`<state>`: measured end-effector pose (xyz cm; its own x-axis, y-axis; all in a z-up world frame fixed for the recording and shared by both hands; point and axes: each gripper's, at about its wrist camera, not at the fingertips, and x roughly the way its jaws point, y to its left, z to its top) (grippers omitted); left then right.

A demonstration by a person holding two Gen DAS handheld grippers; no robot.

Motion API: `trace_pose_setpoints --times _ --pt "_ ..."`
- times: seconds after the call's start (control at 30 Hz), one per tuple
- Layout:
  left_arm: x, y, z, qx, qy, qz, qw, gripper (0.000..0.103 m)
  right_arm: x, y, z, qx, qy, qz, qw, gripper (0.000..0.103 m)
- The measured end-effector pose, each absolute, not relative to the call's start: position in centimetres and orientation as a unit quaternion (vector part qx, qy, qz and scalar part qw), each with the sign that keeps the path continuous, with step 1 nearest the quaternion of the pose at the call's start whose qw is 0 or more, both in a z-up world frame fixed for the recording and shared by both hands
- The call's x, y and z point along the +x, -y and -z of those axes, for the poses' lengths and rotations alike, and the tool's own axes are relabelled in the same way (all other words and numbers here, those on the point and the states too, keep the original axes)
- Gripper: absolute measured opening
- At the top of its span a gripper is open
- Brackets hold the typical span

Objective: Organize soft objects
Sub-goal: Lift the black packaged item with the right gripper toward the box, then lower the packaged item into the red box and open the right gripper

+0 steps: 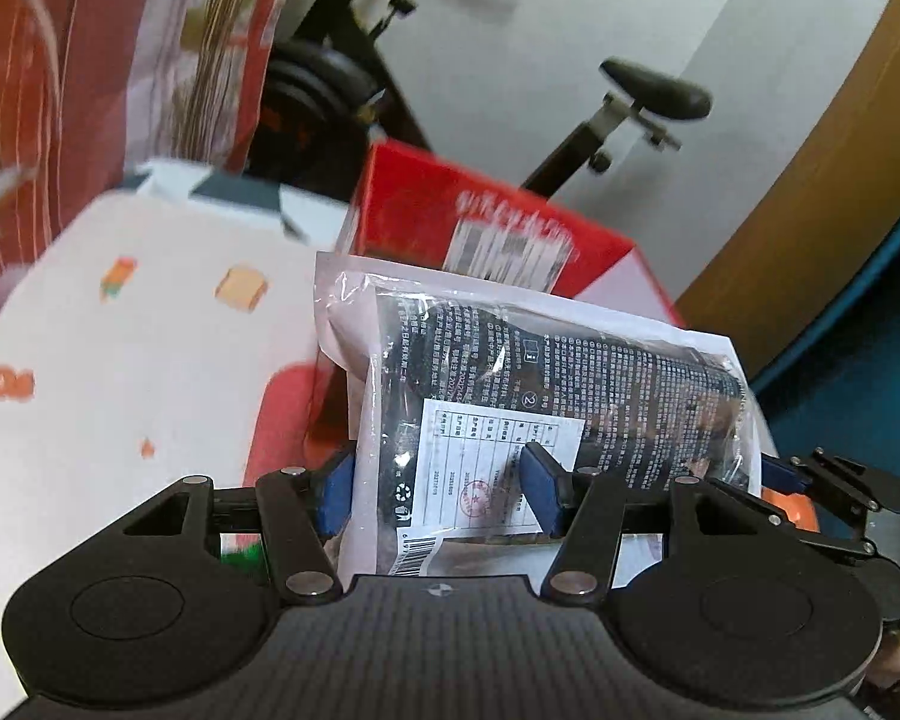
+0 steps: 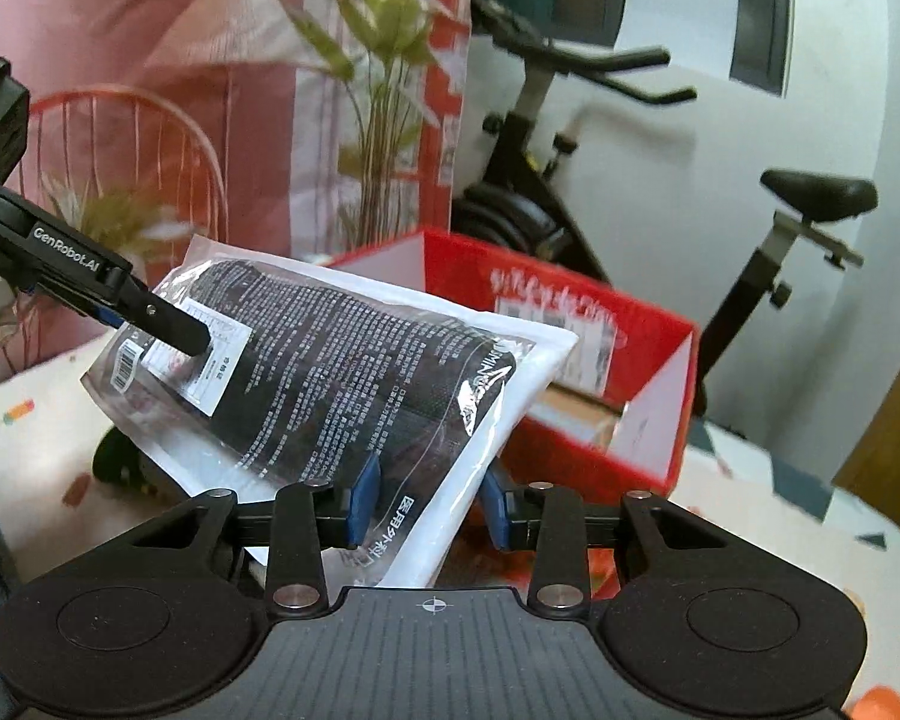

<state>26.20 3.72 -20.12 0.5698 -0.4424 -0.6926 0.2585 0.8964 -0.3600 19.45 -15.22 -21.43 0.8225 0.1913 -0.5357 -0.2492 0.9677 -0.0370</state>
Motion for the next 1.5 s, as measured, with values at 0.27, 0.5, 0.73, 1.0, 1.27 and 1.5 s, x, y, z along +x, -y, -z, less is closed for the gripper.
trace_pose_setpoints --times 0.27,0.5,0.73,1.0,1.27,1.5 --pt "27.0 -2.0 16.7 -0.095 -0.370 0.215 0.899 0.059 21.5 17.3 18.6 -0.076 -0.239 -0.105 0.962 0.033" --pt "30.9 0.9 15.3 -0.071 -0.335 0.217 0.914 0.058 26.6 19.3 16.6 -0.139 -0.211 -0.084 0.964 0.033" --pt "36.4 3.0 15.0 -0.096 -0.309 0.210 0.923 0.058 33.3 21.0 18.5 -0.199 -0.228 -0.054 0.952 0.030" --pt "42.9 5.2 17.9 -0.078 -0.352 0.196 0.912 0.055 38.9 21.0 21.9 -0.241 -0.260 -0.042 0.934 0.028" --pt "46.0 5.7 20.1 -0.026 -0.391 0.163 0.905 0.030 42.2 20.5 24.7 -0.262 -0.319 -0.042 0.910 0.026" --pt "47.3 6.1 21.7 -0.001 -0.420 0.154 0.894 0.029 43.9 20.0 26.5 -0.262 -0.364 -0.047 0.892 0.026"
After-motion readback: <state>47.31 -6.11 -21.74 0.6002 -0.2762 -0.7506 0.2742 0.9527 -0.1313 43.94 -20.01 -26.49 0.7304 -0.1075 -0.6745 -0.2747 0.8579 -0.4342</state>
